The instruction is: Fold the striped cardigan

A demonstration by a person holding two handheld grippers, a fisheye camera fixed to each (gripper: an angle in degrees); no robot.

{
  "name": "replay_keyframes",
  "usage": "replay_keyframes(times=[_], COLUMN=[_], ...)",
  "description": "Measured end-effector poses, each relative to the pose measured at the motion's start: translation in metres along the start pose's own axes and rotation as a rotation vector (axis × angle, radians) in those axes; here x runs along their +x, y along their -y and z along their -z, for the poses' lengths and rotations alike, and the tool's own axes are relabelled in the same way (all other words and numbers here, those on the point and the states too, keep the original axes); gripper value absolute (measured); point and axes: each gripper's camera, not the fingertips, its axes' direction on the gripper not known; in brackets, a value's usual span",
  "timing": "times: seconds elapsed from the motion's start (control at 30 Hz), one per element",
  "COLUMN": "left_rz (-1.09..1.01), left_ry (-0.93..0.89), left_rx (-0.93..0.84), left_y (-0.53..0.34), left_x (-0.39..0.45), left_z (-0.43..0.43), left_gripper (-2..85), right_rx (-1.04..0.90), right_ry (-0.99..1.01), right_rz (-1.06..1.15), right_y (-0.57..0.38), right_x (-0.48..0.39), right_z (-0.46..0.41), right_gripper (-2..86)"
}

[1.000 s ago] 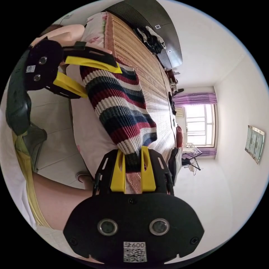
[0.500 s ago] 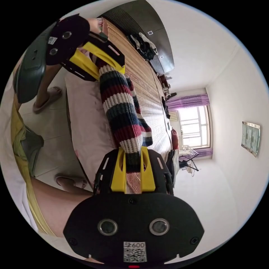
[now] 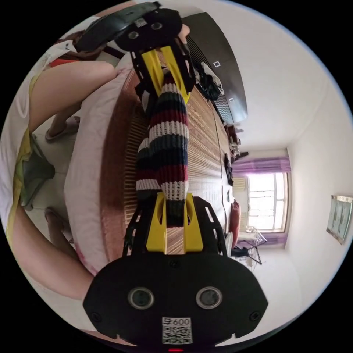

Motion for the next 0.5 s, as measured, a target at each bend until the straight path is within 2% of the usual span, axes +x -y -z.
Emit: replay_keyframes(times=[0.07,0.23,0.33,0.5], left_rz=[-0.011,-0.066,-0.058,-0.002], left_ry=[-0.130,-0.360,-0.483,-0.791], left_rx=[0.030,0.071,0.080,0.083], left_y=[-0.006,0.006,0.018,0.059], left_x=[-0.044,-0.125,-0.156,-0.267], left_z=[-0.022,-0.042,-0.031,0.008], left_gripper=[7.9,7.7,7.6,7.3], right_rx=[0.051,0.056,0.020,-0.050], right_ry=[0.144,0.355,0.504,0.786], right_rz=[0.039,0.047,-0.019,-0.223], right_y=[-0.003,-0.017,-0.032,-0.090], right_x=[0.068,0.145,0.180,0.273], right_z=[-0.016,-0.020,-0.003,0.038], right_gripper=[1.7,1.5,1.8,3.4])
